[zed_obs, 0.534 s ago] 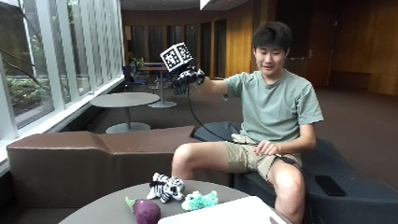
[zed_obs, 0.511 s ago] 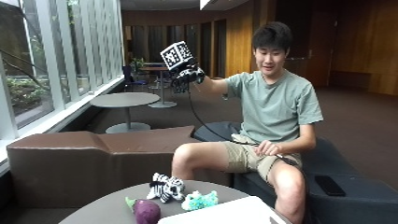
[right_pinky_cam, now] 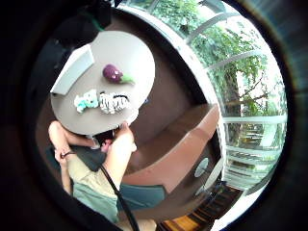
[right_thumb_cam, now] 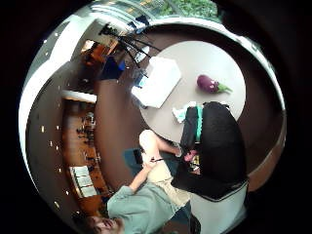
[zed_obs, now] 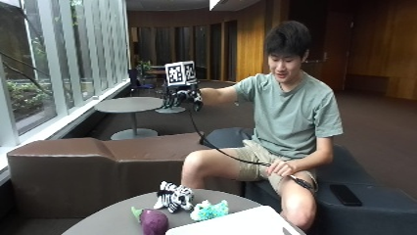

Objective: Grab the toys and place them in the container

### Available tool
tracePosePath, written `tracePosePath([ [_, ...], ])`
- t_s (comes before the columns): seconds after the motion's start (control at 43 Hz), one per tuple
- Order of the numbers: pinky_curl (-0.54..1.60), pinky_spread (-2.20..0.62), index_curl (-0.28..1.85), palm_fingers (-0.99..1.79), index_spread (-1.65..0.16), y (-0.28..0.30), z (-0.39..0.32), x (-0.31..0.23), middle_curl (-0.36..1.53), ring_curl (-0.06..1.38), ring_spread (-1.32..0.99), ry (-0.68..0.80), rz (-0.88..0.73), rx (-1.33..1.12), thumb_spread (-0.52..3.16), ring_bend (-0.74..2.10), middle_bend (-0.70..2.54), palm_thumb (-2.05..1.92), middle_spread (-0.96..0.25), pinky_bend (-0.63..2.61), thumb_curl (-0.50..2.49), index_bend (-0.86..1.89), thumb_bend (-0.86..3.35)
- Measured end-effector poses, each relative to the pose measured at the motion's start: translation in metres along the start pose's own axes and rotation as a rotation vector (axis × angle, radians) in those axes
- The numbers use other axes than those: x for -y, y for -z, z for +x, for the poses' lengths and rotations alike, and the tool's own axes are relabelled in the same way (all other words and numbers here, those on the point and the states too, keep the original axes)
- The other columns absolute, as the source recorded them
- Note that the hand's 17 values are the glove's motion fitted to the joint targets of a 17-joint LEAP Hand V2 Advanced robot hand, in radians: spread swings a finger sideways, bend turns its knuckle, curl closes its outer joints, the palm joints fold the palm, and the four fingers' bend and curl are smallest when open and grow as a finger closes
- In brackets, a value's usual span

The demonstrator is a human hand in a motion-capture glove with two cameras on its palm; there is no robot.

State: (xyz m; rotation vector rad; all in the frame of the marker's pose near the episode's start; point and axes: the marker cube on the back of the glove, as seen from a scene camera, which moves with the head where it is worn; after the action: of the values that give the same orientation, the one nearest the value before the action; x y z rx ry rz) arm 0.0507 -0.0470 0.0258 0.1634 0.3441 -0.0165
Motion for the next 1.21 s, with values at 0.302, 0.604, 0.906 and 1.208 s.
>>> tracePosePath([
  [0.302,0.31,-0.06,0.2,-0.08,-0.21,-0.075,0.017,0.043,0.21,0.19,-0.13,-0.01,-0.235,-0.177,1.52,0.45,0.18,0.0,-0.06,0.7,0.2,0.11,0.13],
  [0.604,0.32,-0.03,0.18,-0.27,-0.22,-0.126,0.025,0.074,0.22,0.2,-0.06,-0.001,-0.352,-0.177,1.31,0.34,0.13,-0.12,-0.03,0.67,0.17,0.07,-0.07],
  [0.906,0.33,-0.02,0.16,-0.22,-0.22,-0.24,0.047,0.079,0.24,0.22,-0.05,0.017,-0.453,-0.154,1.29,0.31,0.15,-0.06,-0.02,0.66,0.17,0.08,-0.04],
  [1.208,0.37,0.01,0.16,-0.16,-0.24,-0.356,0.071,0.07,0.23,0.23,-0.04,-0.025,-0.545,-0.116,1.28,0.22,0.12,0.02,-0.04,0.78,0.22,0.09,-0.01],
])
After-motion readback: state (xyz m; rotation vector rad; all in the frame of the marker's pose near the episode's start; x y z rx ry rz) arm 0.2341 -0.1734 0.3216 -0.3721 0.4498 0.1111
